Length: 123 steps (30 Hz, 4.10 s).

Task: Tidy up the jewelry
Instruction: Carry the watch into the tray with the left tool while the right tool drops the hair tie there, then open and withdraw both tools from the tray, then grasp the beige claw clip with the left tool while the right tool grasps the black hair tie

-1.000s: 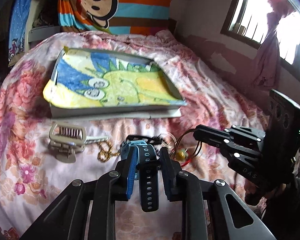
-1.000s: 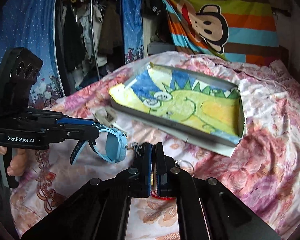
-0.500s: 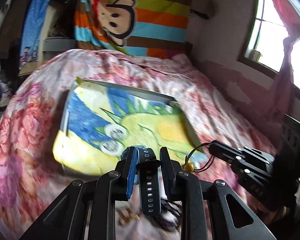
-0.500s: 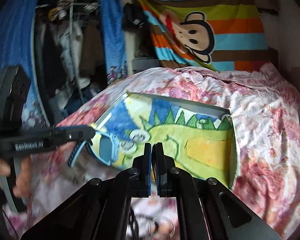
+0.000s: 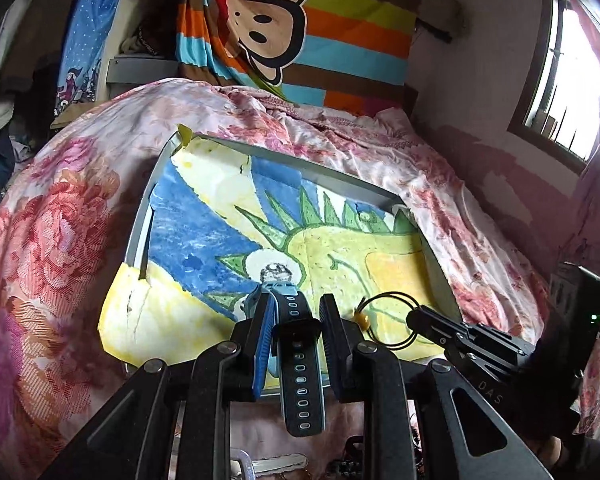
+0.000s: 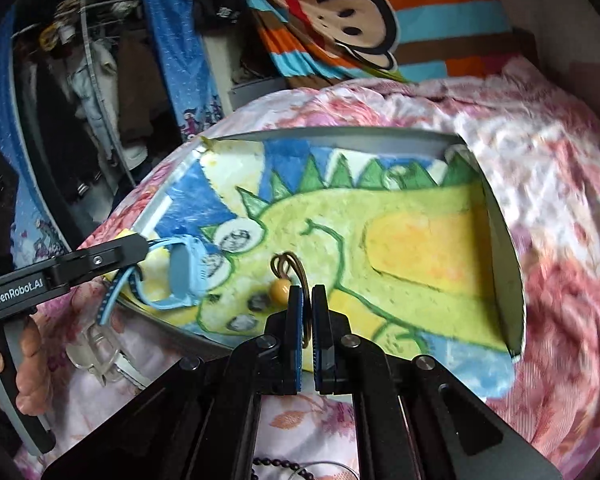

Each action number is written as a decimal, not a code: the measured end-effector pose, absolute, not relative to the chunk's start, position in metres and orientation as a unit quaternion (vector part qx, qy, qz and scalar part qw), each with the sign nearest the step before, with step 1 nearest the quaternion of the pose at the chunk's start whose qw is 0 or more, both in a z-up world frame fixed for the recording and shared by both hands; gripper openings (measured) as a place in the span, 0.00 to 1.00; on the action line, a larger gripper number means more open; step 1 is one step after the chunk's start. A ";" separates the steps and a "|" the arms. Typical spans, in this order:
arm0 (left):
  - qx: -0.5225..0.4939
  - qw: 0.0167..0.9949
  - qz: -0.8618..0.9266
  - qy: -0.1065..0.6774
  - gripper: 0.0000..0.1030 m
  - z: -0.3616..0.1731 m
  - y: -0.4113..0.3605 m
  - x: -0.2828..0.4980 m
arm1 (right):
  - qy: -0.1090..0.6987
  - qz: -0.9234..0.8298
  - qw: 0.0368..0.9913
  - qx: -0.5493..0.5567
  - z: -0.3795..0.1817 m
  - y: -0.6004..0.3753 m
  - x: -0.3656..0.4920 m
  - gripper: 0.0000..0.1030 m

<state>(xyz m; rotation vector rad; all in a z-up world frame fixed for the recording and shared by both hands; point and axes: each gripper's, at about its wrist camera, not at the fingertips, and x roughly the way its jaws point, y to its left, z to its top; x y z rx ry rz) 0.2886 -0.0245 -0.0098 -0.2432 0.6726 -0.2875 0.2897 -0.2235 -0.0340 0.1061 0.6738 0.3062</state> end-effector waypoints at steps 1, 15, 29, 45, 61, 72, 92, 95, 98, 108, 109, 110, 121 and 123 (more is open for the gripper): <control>-0.114 0.927 -0.136 0.331 0.22 -0.010 -0.025 0.288 | 0.331 0.147 0.930 0.057 -0.035 -0.226 0.290 0.04; -0.152 0.935 -0.082 0.310 0.81 0.000 0.000 0.257 | 0.304 0.111 0.945 0.044 -0.011 -0.257 0.245 0.60; -0.107 0.970 -0.075 0.203 1.00 0.036 -0.001 0.139 | 0.177 0.107 0.978 0.036 0.047 -0.258 0.126 0.99; -0.073 0.978 -0.054 0.186 1.00 0.031 0.018 0.042 | 0.153 0.096 0.983 0.010 0.050 -0.247 0.025 0.99; -0.057 0.967 -0.044 0.243 1.00 0.010 0.020 0.015 | 0.239 0.086 0.967 0.005 0.010 -0.240 0.013 0.99; -0.049 0.943 -0.039 0.328 1.00 -0.012 0.025 0.053 | 0.330 0.110 0.937 0.021 -0.017 -0.250 0.059 0.99; -0.017 0.932 -0.075 0.353 0.89 -0.025 0.018 0.160 | 0.390 0.193 0.900 0.013 -0.052 -0.208 0.182 0.67; -0.004 0.930 -0.079 0.359 0.81 -0.031 0.014 0.178 | 0.394 0.205 0.896 0.005 -0.058 -0.200 0.193 0.58; 0.010 0.927 -0.078 0.366 0.76 -0.037 0.010 0.190 | 0.400 0.215 0.891 0.002 -0.065 -0.192 0.201 0.49; 0.055 0.921 -0.087 0.376 0.70 -0.050 -0.003 0.203 | 0.409 0.209 0.888 0.026 -0.080 -0.190 0.212 0.25; 0.054 0.920 -0.088 0.377 0.69 -0.051 -0.003 0.204 | 0.408 0.208 0.889 0.027 -0.080 -0.190 0.212 0.24; 0.052 0.920 -0.088 0.378 0.68 -0.051 -0.002 0.204 | 0.407 0.209 0.889 0.027 -0.081 -0.191 0.211 0.22; 0.040 0.922 -0.092 0.375 0.55 -0.051 -0.001 0.204 | 0.399 0.214 0.891 0.027 -0.081 -0.192 0.209 0.11; 0.030 0.922 -0.094 0.375 0.44 -0.050 0.001 0.203 | 0.397 0.216 0.892 0.027 -0.081 -0.192 0.209 0.11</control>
